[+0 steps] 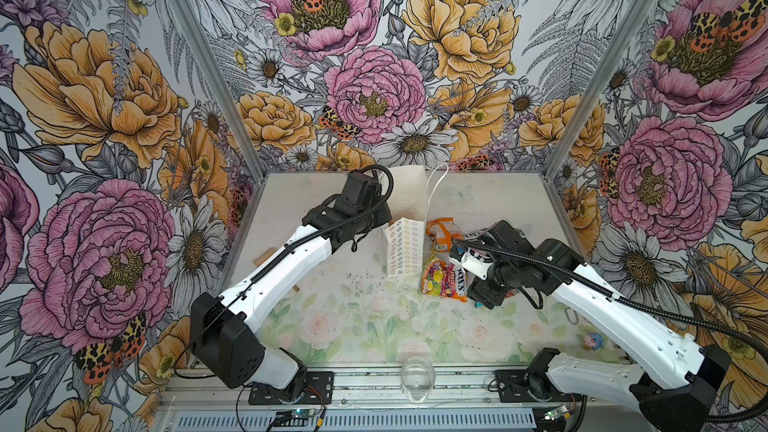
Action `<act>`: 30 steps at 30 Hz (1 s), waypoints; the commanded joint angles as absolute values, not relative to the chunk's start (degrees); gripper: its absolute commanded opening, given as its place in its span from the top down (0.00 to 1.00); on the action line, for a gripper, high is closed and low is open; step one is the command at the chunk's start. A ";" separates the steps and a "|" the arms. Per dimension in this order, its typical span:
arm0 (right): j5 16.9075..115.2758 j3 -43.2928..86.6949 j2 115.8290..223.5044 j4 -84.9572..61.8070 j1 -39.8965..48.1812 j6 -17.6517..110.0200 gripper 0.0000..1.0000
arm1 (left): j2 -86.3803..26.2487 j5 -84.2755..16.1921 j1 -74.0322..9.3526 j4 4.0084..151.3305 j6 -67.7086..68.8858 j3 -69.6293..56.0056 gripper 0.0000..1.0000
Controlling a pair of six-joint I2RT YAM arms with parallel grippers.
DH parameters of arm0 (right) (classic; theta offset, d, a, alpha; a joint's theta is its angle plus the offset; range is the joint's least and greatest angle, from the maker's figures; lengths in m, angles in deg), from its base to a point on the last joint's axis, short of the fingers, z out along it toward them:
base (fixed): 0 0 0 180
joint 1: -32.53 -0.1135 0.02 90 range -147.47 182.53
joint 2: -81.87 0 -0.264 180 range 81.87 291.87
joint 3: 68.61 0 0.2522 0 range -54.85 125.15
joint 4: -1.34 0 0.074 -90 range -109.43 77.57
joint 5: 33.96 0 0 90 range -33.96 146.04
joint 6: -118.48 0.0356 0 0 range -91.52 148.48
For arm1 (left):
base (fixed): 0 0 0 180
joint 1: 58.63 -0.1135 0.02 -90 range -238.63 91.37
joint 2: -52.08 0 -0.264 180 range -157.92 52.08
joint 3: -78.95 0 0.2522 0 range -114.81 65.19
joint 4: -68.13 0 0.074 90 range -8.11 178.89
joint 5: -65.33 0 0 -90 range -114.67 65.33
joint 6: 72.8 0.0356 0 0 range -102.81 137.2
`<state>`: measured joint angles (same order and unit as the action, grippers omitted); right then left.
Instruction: Place the snacks into the paper bag
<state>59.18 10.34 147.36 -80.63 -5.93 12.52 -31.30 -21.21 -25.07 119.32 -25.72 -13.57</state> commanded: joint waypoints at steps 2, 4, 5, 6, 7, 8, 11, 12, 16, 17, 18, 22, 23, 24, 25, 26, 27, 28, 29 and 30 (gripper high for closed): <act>61.34 8.08 150.15 -74.75 -6.06 8.35 0.30 | -31.93 -22.30 -25.47 119.42 -24.40 -14.82 1.00; 60.56 6.55 151.10 -72.50 -6.14 7.31 0.30 | -31.84 -22.12 -25.57 119.42 -24.22 -14.70 1.00; 59.97 5.68 151.23 -71.15 -6.09 6.80 0.30 | -31.92 -22.19 -25.66 119.42 -24.14 -14.70 1.00; 59.08 4.64 151.16 -69.56 -6.10 6.03 0.30 | -31.91 -22.27 -25.82 119.42 -24.11 -14.57 1.00; 58.18 3.68 150.93 -67.87 -6.06 5.38 0.30 | -31.80 -22.38 -25.96 119.42 -24.11 -14.45 1.00; 57.65 2.88 150.71 -66.54 -6.06 4.87 0.30 | -31.78 -22.41 -26.10 119.41 -24.11 -14.29 1.00; 56.49 0.88 149.35 -63.65 -6.06 3.73 0.30 | -31.66 -22.36 -26.32 119.37 -24.20 -14.13 1.00; 56.26 0.44 148.73 -62.96 -6.06 3.74 0.30 | -31.65 -22.36 -26.36 119.41 -24.20 -14.07 1.00; 57.14 -0.01 146.93 -61.82 -5.58 7.35 0.27 | -31.79 -22.55 -26.49 119.36 -24.11 -14.24 1.00; 57.53 0.05 146.82 -61.82 -5.38 8.85 0.27 | -31.78 -22.57 -26.53 119.42 -24.11 -14.26 1.00; 57.79 0.22 146.93 -61.86 -5.04 10.78 0.27 | -31.88 -22.57 -26.54 119.42 -24.11 -14.33 1.00; 60.41 0.73 147.86 -62.14 -3.55 16.70 0.26 | -31.97 -22.80 -26.55 119.42 -24.11 -14.37 1.00; 61.80 0.87 148.20 -62.38 -3.03 18.31 0.26 | -31.97 -22.84 -26.55 119.41 -24.11 -14.38 1.00; 63.45 1.05 148.66 -62.56 -2.39 19.92 0.26 | -31.95 -22.81 -26.48 119.42 -24.11 -14.47 1.00; 65.02 1.34 149.04 -62.61 -1.84 21.29 0.26 | -31.91 -22.82 -26.54 119.40 -24.11 -14.45 1.00; 66.73 1.60 149.45 -62.61 -1.14 22.91 0.26 | -31.87 -22.81 -26.50 119.37 -24.11 -14.40 1.00; 68.14 1.77 149.90 -62.61 -0.43 24.56 0.26 | -31.86 -22.84 -26.42 119.41 -24.11 -14.36 1.00; 69.08 2.00 150.31 -62.61 0.16 26.03 0.26 | -31.84 -22.81 -26.47 119.40 -24.11 -14.35 1.00; 69.88 2.34 150.89 -62.61 0.84 27.60 0.26 | -31.79 -22.82 -26.43 119.42 -24.11 -14.35 1.00; 70.82 2.56 151.55 -62.74 1.52 29.17 0.26 | -31.81 -22.83 -26.52 119.41 -24.24 -14.33 1.00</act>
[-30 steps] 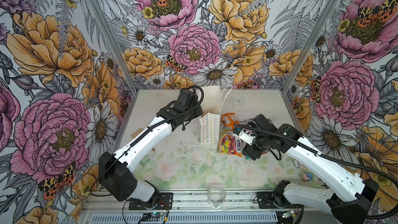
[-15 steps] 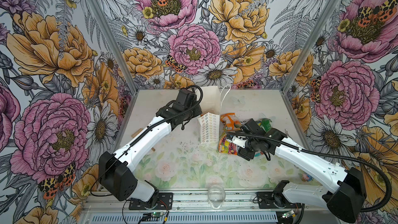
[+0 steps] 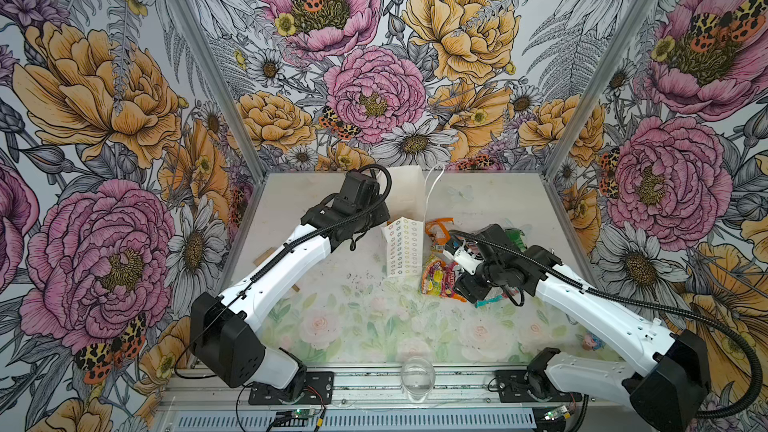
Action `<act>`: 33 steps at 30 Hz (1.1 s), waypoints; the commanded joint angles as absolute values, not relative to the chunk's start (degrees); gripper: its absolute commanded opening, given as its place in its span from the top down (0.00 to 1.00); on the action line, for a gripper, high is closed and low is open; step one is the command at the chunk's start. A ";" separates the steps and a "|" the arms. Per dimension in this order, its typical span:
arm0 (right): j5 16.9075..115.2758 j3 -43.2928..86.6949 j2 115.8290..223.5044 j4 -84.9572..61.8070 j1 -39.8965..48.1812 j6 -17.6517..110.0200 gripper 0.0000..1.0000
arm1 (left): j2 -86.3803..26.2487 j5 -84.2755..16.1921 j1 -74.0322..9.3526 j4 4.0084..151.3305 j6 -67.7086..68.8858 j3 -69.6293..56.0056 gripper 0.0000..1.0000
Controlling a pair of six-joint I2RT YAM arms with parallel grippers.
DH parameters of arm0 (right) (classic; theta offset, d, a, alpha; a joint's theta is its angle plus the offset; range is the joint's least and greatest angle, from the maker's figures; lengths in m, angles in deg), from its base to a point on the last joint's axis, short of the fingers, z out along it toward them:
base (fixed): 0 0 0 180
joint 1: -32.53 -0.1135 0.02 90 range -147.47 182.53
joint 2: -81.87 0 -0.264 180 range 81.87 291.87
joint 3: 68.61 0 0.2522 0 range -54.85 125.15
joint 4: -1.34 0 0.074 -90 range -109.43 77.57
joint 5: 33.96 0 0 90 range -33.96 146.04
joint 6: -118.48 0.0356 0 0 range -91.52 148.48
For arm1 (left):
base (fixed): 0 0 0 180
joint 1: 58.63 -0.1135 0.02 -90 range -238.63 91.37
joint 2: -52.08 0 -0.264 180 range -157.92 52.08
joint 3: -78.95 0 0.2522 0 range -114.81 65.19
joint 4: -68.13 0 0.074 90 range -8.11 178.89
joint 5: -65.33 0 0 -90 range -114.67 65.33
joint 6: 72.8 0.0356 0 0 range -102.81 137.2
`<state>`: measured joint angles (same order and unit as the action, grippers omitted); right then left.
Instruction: Place the snacks into the paper bag
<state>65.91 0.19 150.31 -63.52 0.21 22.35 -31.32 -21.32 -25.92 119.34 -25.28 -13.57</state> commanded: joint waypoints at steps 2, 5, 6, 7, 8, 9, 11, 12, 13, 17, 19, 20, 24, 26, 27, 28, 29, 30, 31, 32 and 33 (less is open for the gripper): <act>72.94 3.19 153.22 -63.36 2.82 31.21 0.26 | -31.89 -22.84 -26.46 119.40 -24.26 -14.32 1.00; 73.73 3.86 156.03 -64.31 4.15 33.80 0.26 | -31.95 -22.87 -26.42 119.42 -24.29 -14.46 1.00; 74.02 3.95 156.82 -64.45 4.58 34.64 0.26 | -31.98 -22.86 -26.38 119.42 -24.29 -14.47 1.00; 74.09 3.96 157.29 -64.46 4.87 35.40 0.26 | -31.98 -22.83 -26.37 119.42 -24.29 -14.36 1.00; 73.93 3.88 157.76 -64.39 5.21 36.41 0.25 | -31.95 -22.82 -26.33 119.42 -24.29 -14.33 1.00; 73.93 3.86 158.18 -64.37 5.59 37.42 0.25 | -31.94 -22.82 -26.30 119.42 -24.29 -14.27 1.00; 73.98 3.87 158.82 -64.30 6.19 39.14 0.25 | -31.88 -22.73 -26.38 119.41 -24.30 -14.33 1.00; 74.25 3.91 159.32 -64.36 6.56 39.95 0.25 | -31.91 -22.74 -26.35 119.41 -24.29 -14.27 1.00; 74.64 3.73 159.60 -64.37 6.83 40.46 0.25 | -31.93 -22.74 -26.37 119.40 -24.32 -14.26 1.00; 74.40 2.90 160.90 -64.37 8.07 44.08 0.24 | -32.07 -22.81 -26.32 119.39 -24.38 -14.31 1.00; 75.13 2.74 161.86 -64.37 8.94 46.16 0.24 | -32.21 -22.85 -26.38 119.42 -24.38 -14.46 1.00; 75.50 2.78 162.42 -64.37 9.42 47.15 0.24 | -32.21 -22.91 -26.30 119.42 -24.38 -14.44 1.00; 76.57 2.44 164.27 -63.55 11.67 50.54 0.17 | -32.21 -22.87 -26.24 119.42 -24.46 -14.35 1.00; 77.07 1.97 164.83 -62.43 12.78 51.64 0.15 | -32.19 -22.74 -26.21 119.41 -24.47 -14.24 1.00; 77.24 1.73 165.07 -61.91 13.28 52.11 0.15 | -32.17 -22.80 -26.26 119.41 -24.47 -14.27 1.00; 77.49 1.54 165.14 -61.44 13.65 52.35 0.15 | -32.30 -22.82 -26.18 119.35 -24.49 -14.26 1.00; 77.70 1.28 165.19 -60.85 13.97 52.62 0.15 | -32.27 -22.83 -26.18 119.35 -24.55 -14.26 1.00; 77.96 1.01 165.19 -60.24 14.38 53.05 0.15 | -32.25 -22.89 -26.14 119.42 -24.55 -14.22 1.00; 78.23 0.68 165.19 -59.58 14.67 53.55 0.15 | -32.29 -22.80 -26.19 119.40 -24.56 -14.26 1.00; 78.76 0.36 165.25 -58.77 15.09 54.06 0.15 | -32.30 -22.81 -26.33 119.41 -24.55 -14.33 1.00; 79.24 0.02 165.40 -57.96 15.36 54.55 0.15 | -32.23 -22.75 -26.20 119.42 -24.51 -14.40 1.00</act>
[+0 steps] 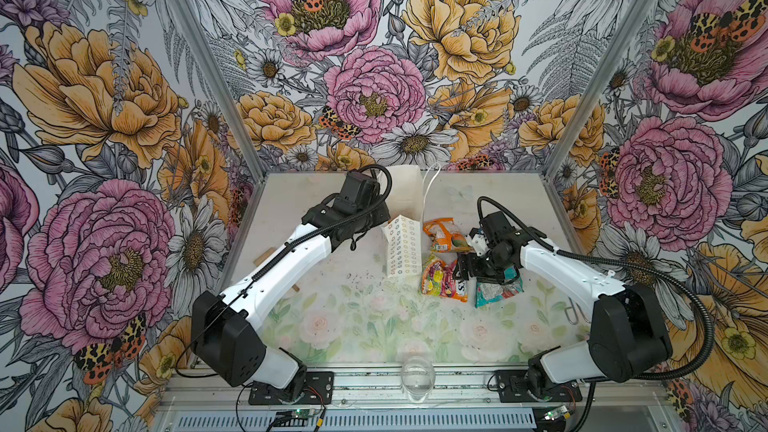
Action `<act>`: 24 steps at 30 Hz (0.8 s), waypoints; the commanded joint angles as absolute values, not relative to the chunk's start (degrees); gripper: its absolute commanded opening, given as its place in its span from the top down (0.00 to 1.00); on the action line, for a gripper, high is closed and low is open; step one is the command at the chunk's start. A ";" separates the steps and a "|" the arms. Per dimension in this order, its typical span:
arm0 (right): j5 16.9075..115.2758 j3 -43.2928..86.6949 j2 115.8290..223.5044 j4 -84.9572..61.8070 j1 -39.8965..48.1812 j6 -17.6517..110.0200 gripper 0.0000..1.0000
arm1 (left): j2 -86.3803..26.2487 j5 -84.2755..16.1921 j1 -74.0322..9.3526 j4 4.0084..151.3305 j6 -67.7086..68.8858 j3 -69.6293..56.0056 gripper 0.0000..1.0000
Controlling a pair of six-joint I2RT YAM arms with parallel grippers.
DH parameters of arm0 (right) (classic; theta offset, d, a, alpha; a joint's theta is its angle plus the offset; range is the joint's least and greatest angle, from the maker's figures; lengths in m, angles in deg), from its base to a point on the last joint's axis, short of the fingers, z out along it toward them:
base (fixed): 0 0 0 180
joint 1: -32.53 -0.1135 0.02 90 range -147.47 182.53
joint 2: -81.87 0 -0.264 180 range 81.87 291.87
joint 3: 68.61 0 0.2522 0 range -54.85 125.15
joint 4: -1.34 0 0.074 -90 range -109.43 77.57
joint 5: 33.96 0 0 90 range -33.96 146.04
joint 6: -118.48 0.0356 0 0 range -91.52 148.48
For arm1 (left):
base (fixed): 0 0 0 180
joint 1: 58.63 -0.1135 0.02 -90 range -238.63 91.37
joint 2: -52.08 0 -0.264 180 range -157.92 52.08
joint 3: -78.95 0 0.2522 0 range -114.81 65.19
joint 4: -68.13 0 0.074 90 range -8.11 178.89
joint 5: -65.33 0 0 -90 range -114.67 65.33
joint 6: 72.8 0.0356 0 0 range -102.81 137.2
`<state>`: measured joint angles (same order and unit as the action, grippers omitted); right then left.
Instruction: Place the snacks into the paper bag
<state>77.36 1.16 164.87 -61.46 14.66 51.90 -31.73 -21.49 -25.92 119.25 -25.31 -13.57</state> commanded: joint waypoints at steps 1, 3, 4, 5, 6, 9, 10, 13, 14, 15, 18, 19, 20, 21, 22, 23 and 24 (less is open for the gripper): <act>79.41 -0.01 165.58 -57.47 15.44 54.91 0.15 | -32.21 -22.75 -26.18 119.37 -24.51 -14.44 1.00; 79.39 -0.16 166.55 -56.71 15.47 55.69 0.15 | -31.98 -22.74 -26.18 119.42 -24.55 -14.44 1.00; 79.51 -0.28 166.99 -56.26 15.51 56.09 0.15 | -31.95 -22.69 -26.35 119.37 -24.55 -14.51 1.00; 79.70 -0.53 167.52 -55.58 15.54 56.53 0.15 | -31.84 -22.73 -26.20 119.42 -24.56 -14.45 1.00; 79.91 -0.81 167.98 -54.84 15.56 57.04 0.15 | -31.71 -22.65 -26.21 119.42 -24.52 -14.38 1.00; 80.63 -1.69 169.14 -52.45 15.56 58.80 0.15 | -31.42 -22.58 -26.19 119.42 -24.55 -14.35 1.00; 81.03 -1.97 169.48 -51.64 15.56 59.27 0.15 | -31.27 -22.46 -26.11 119.42 -24.54 -14.31 1.00; 81.31 -2.74 170.54 -49.27 15.50 61.01 0.15 | -31.07 -22.43 -26.20 119.42 -24.47 -14.37 1.00; 81.60 -2.98 170.84 -48.55 15.56 61.48 0.15 | -31.07 -22.36 -26.20 119.42 -24.47 -14.43 1.00; 81.53 -3.07 171.13 -48.09 15.52 61.82 0.15 | -31.07 -22.47 -26.20 119.42 -24.47 -14.36 1.00; 82.18 -3.50 172.18 -46.26 15.52 62.88 0.15 | -31.11 -22.47 -26.11 119.41 -24.47 -14.34 1.00; 82.39 -3.69 172.53 -45.69 15.47 63.10 0.15 | -31.23 -22.47 -26.11 119.41 -24.47 -14.27 1.00; 82.67 -3.83 172.90 -45.22 15.48 63.27 0.15 | -31.20 -22.40 -26.20 119.40 -24.47 -14.22 1.00; 82.80 -4.02 173.18 -44.83 15.45 63.27 0.15 | -31.30 -22.34 -26.21 119.42 -24.49 -14.26 1.00; 83.09 -4.30 173.50 -44.35 15.46 63.31 0.15 | -31.37 -22.43 -26.20 119.40 -24.55 -14.29 1.00; 83.41 -4.64 173.77 -43.71 15.47 63.51 0.16 | -31.48 -22.46 -26.20 119.42 -24.55 -14.26 1.00; 83.89 -4.83 174.00 -43.25 15.47 63.55 0.16 | -31.55 -22.47 -26.18 119.42 -24.55 -14.26 1.00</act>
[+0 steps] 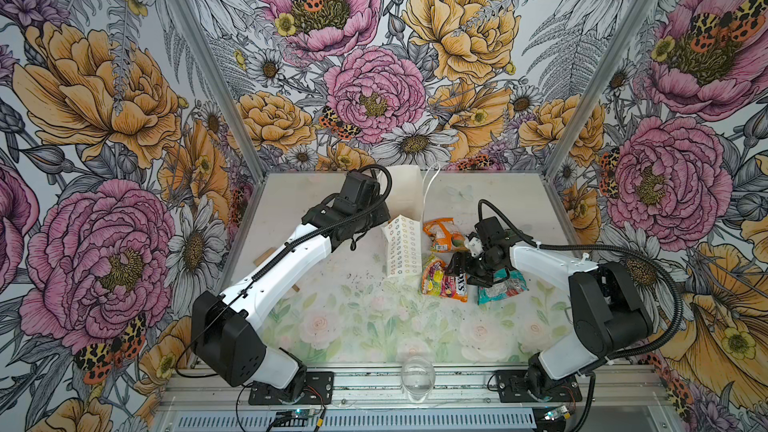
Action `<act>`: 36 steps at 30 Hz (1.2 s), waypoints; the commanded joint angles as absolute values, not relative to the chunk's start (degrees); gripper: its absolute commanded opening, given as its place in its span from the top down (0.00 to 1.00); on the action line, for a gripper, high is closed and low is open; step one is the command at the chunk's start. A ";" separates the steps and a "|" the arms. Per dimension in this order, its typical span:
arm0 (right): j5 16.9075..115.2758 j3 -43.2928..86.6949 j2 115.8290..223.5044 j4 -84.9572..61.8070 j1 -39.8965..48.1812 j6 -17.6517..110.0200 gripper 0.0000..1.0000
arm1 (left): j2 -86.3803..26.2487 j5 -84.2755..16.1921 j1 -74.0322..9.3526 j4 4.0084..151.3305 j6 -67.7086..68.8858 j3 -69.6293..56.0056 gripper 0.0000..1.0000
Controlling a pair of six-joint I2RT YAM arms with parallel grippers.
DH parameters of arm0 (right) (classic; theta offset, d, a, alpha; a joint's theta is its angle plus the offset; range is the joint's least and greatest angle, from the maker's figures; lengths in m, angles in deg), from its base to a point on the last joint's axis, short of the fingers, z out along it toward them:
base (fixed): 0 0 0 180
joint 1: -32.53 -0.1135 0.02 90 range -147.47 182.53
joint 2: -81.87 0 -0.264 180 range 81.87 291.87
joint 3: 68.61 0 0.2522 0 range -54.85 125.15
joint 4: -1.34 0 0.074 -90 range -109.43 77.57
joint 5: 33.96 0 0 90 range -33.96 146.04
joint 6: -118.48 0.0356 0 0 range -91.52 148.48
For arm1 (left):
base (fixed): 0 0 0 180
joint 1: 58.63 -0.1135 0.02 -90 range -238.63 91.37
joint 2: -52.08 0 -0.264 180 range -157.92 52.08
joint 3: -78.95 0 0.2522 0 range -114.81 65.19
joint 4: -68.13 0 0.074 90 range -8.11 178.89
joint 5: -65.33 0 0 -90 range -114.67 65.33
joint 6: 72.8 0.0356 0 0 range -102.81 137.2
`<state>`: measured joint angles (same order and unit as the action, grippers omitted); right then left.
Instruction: Place the snacks into the paper bag
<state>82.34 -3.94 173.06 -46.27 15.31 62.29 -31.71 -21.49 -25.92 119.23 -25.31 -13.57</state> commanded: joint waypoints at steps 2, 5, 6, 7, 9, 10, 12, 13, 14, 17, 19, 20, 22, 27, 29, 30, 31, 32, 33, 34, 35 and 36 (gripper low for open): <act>84.22 -5.32 174.60 -42.70 15.39 63.38 0.16 | -31.68 -22.43 -26.20 119.41 -24.55 -14.29 1.00; 84.34 -5.63 175.11 -42.14 15.23 62.91 0.16 | -31.71 -22.45 -26.20 119.42 -24.55 -14.22 1.00; 84.31 -5.63 175.22 -42.13 15.12 62.79 0.16 | -31.61 -22.43 -26.20 119.42 -24.55 -14.32 1.00; 84.14 -5.63 175.46 -42.13 15.02 62.68 0.16 | -31.73 -22.39 -26.19 119.41 -24.55 -14.27 1.00; 83.60 -5.63 175.62 -42.11 14.82 62.46 0.16 | -31.68 -22.38 -26.20 119.42 -24.55 -14.26 1.00; 83.64 -5.57 175.80 -42.13 14.77 62.25 0.16 | -31.69 -22.36 -26.20 119.42 -24.55 -14.26 1.00; 83.32 -5.46 176.11 -42.13 14.44 61.98 0.16 | -31.66 -22.39 -26.19 119.42 -24.55 -14.29 1.00; 82.84 -5.37 176.09 -42.13 14.26 61.88 0.17 | -31.62 -22.25 -26.18 119.42 -24.55 -14.29 1.00; 82.32 -5.39 176.28 -42.14 14.18 61.78 0.19 | -31.66 -22.35 -26.20 119.42 -24.55 -14.24 1.00; 81.81 -5.28 176.39 -42.13 14.16 61.61 0.30 | -31.67 -22.39 -26.21 119.42 -24.55 -14.19 1.00; 81.07 -5.37 176.06 -42.13 14.15 61.71 0.37 | -31.68 -22.39 -26.11 119.42 -24.54 -14.20 1.00; 80.71 -5.34 175.76 -42.20 14.08 61.71 0.42 | -31.64 -22.39 -26.19 119.46 -24.53 -14.22 1.00; 80.37 -5.37 175.14 -42.22 14.13 61.71 0.50 | -31.60 -22.41 -26.19 119.49 -24.55 -14.18 1.00; 80.58 -5.28 173.48 -42.31 14.23 61.46 0.68 | -31.51 -22.19 -26.15 119.40 -24.56 -14.11 1.00; 80.77 -5.22 172.80 -42.39 14.22 61.36 0.76 | -31.51 -22.30 -26.22 119.40 -24.55 -14.04 1.00; 80.83 -5.13 172.47 -42.48 14.16 61.34 0.79 | -31.49 -22.22 -26.21 119.42 -24.55 -14.02 1.00; 80.90 -5.02 172.18 -42.53 14.24 61.36 0.82 | -31.49 -22.20 -26.17 119.45 -24.51 -14.02 1.00; 81.09 -4.89 171.76 -42.73 14.21 61.36 0.85 | -31.46 -22.30 -26.19 119.42 -24.47 -14.08 1.00; 81.17 -4.72 171.43 -42.88 14.32 61.36 0.88 | -31.50 -22.29 -26.17 119.42 -24.47 -14.01 1.00; 81.13 -4.51 171.05 -43.15 14.30 61.27 0.91 | -31.46 -22.31 -26.15 119.42 -24.47 -14.02 1.00; 81.18 -4.23 170.63 -43.63 14.31 61.05 0.94 | -31.49 -22.34 -26.24 119.40 -24.47 -14.05 1.00; 81.20 -3.86 170.32 -44.06 14.31 60.80 0.97 | -31.51 -22.30 -26.18 119.42 -24.47 -14.01 1.00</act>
